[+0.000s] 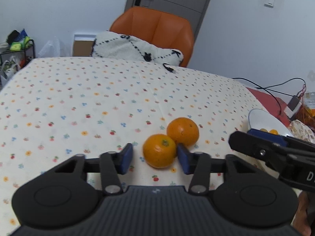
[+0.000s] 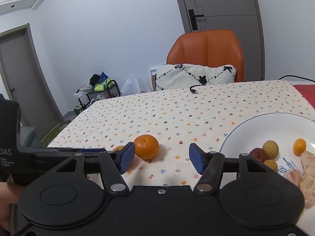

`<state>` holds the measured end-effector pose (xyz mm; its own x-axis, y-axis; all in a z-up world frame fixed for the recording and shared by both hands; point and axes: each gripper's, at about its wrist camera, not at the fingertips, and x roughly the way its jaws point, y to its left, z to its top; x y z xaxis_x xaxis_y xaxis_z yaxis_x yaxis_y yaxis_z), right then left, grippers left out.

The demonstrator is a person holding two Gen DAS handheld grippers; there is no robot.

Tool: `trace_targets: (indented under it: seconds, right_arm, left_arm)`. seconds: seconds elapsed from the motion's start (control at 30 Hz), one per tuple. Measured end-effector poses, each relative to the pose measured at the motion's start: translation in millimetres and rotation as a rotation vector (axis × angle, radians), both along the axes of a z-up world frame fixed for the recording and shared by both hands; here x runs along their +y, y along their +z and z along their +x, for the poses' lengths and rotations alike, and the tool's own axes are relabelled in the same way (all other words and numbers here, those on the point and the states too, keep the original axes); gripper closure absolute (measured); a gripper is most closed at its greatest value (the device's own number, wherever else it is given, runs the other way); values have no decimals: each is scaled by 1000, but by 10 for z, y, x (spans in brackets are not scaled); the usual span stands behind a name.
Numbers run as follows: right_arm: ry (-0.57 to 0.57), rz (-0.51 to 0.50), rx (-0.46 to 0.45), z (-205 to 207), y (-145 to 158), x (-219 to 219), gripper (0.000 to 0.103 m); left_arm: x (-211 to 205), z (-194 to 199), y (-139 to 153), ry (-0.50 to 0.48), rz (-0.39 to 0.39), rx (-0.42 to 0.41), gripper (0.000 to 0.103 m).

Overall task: Organize fruits
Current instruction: 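Grasp one mandarin orange with the left tool while the right tool grasps the other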

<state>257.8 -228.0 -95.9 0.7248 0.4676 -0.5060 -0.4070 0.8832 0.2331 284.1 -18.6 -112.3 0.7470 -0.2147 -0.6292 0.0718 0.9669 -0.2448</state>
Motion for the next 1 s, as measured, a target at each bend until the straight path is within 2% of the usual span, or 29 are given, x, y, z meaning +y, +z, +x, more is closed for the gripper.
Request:
trace_targets:
  seconds: [0.5, 0.87, 1.0]
  right_arm:
    - [44, -25, 31, 190, -88, 299, 42]
    - [59, -85, 52, 401, -212, 601, 43]
    - [59, -97, 67, 440, -274, 649, 62]
  left_arm:
    - [376, 12, 146, 101, 16, -41, 67]
    - [626, 40, 100, 147, 0, -25, 67]
    - [655, 14, 101, 152, -3, -25, 67]
